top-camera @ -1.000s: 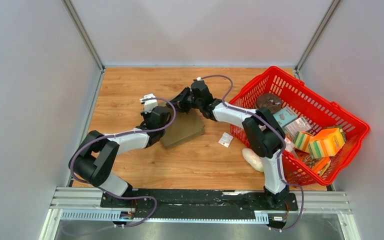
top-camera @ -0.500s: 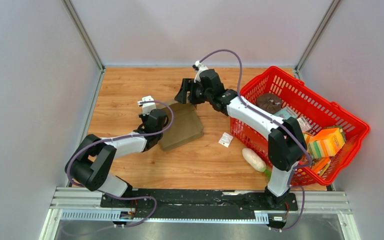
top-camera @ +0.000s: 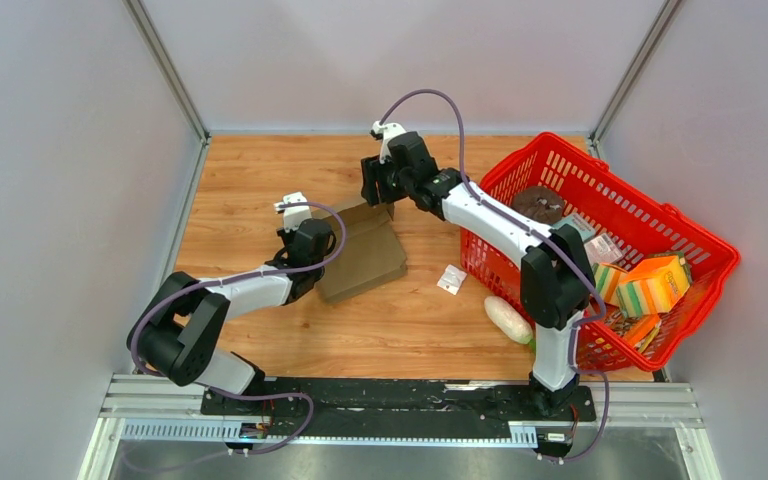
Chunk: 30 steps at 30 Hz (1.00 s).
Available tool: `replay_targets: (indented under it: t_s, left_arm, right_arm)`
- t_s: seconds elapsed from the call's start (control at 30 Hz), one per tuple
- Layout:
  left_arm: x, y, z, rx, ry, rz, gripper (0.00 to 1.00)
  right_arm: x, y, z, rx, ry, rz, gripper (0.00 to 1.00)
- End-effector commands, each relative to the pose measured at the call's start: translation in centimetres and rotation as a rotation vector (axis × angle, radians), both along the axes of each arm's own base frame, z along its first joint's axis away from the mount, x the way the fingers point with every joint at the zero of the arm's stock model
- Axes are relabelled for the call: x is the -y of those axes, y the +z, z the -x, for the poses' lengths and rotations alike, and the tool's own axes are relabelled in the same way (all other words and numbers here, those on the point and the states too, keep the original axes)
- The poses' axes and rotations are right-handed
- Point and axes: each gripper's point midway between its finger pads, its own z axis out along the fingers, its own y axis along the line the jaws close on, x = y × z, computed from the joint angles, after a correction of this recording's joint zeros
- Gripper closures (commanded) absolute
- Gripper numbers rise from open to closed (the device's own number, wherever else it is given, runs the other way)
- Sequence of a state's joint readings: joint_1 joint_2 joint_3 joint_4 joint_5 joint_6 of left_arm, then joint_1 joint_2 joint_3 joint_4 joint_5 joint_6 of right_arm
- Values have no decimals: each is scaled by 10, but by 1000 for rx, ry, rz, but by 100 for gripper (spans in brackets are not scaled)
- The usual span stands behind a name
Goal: Fold the paper box
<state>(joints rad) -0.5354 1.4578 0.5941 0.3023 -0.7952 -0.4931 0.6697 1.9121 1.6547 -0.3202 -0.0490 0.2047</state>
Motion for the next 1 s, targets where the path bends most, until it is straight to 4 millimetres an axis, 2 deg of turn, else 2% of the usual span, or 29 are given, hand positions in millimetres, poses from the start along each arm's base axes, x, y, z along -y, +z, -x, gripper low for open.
replay_targets:
  t_s: [0.0,0.23,0.47,0.67,0.77,0.97]
  left_arm:
    - [0,10,-2,16,12,13,100]
    - [0,10,-2,14,11,14,100]
    - [-1,10,-1,12,12,15,100]
    - [-1,10,-1,11,13,15,100]
    - [-1,10,0,11,14,15,100]
    - [-1,10,0,10,14,17,100]
  right_arm:
    - [7,2,-9,9,-51,15,41]
    - [-2,-7,-8,-107,-63,-102,51]
    - [-2,-14,-11,-157,-83,-157,47]
    - [-7,-21,-10,-199,-74,-177,50]
    - [-15,-19,-5,-230,-41,-227,54]
    - [-26,-14,-3,-261,-4,-304,74]
